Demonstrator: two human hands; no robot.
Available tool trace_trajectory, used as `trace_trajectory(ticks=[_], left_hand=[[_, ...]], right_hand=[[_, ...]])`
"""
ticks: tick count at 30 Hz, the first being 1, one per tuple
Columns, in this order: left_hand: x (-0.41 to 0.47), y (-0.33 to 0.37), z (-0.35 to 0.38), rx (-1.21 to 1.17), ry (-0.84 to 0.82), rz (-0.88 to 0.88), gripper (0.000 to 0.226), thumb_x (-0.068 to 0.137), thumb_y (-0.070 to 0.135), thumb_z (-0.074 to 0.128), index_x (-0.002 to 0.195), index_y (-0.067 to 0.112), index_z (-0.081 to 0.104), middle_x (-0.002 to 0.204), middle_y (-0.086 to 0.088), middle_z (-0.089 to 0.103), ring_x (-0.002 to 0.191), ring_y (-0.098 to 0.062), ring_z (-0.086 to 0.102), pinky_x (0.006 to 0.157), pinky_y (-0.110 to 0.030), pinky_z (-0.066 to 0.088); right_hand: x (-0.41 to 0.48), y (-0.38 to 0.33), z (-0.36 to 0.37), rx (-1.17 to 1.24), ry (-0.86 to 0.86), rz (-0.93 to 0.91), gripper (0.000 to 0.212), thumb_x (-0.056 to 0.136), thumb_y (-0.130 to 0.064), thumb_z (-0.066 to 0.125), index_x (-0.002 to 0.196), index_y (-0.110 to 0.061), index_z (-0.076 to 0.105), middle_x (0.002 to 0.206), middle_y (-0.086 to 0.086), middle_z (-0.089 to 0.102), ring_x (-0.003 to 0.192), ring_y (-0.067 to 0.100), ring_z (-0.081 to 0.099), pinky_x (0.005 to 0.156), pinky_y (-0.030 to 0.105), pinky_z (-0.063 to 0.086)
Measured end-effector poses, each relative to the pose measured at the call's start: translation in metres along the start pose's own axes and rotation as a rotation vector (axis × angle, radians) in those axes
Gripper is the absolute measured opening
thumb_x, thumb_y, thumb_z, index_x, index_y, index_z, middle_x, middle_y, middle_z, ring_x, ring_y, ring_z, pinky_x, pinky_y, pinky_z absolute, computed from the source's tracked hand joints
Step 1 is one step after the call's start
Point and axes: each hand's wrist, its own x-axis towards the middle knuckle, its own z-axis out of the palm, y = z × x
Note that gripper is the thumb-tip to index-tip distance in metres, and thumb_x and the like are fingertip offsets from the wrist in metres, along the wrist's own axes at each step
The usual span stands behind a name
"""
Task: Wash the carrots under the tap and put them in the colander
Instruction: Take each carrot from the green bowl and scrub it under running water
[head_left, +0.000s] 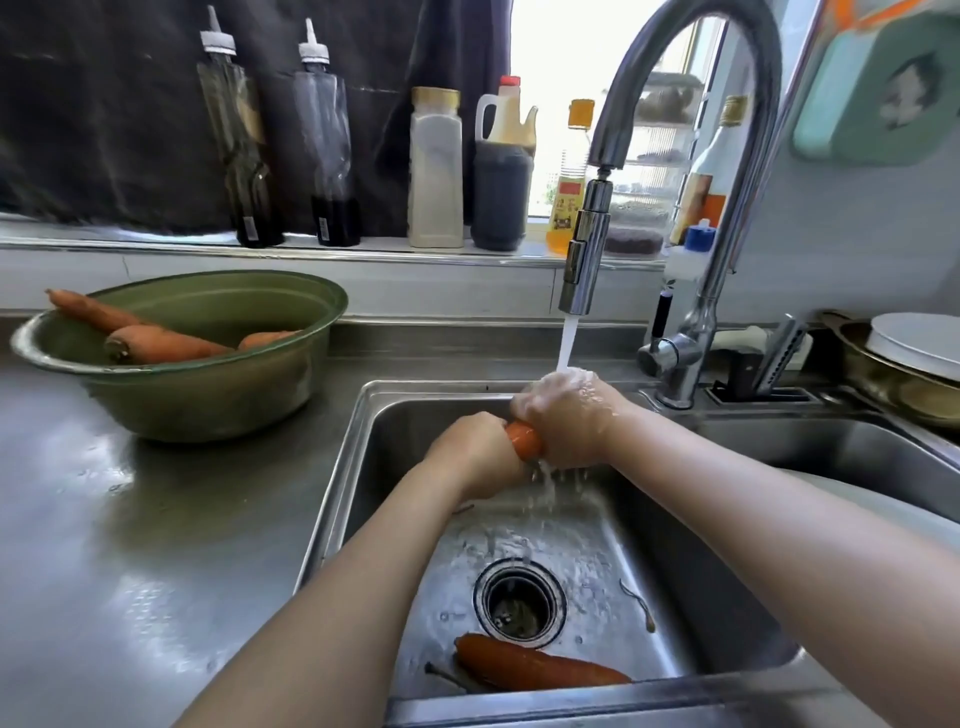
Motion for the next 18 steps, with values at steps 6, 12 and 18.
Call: trace_trajectory(ticks=[6, 12, 18], left_hand=[[-0.004, -0.001, 0.002, 0.709, 0.373, 0.379, 0.023, 0.095, 0.047, 0.063, 0.101, 0.025, 0.067, 0.1, 0.001, 0.073, 0.093, -0.03, 0.071, 0.067, -0.032, 0.041], [0.003, 0.002, 0.005, 0.487, 0.262, 0.192, 0.014, 0.087, 0.041, 0.065, 0.085, 0.027, 0.066, 0.09, 0.004, 0.07, 0.087, -0.025, 0.068, 0.069, -0.031, 0.047], [0.008, -0.016, 0.01, -0.115, -0.044, -0.027, 0.017, 0.079, 0.03, 0.067, 0.069, 0.017, 0.066, 0.065, 0.005, 0.064, 0.059, -0.017, 0.058, 0.056, -0.028, 0.043]], right_hand=[[0.008, 0.006, -0.013, 0.791, -0.703, 0.303, 0.014, 0.08, -0.021, 0.08, 0.084, -0.013, 0.07, 0.069, 0.002, 0.071, 0.057, 0.02, 0.067, 0.053, 0.028, 0.056], [0.009, 0.0, -0.012, 0.593, -0.52, 0.304, 0.015, 0.079, -0.023, 0.078, 0.089, -0.02, 0.068, 0.081, 0.0, 0.072, 0.063, 0.015, 0.067, 0.057, 0.026, 0.051], [0.002, -0.02, 0.012, 0.037, -0.021, 0.103, 0.02, 0.097, -0.034, 0.06, 0.115, -0.025, 0.062, 0.106, -0.002, 0.066, 0.096, 0.022, 0.069, 0.074, 0.037, 0.055]])
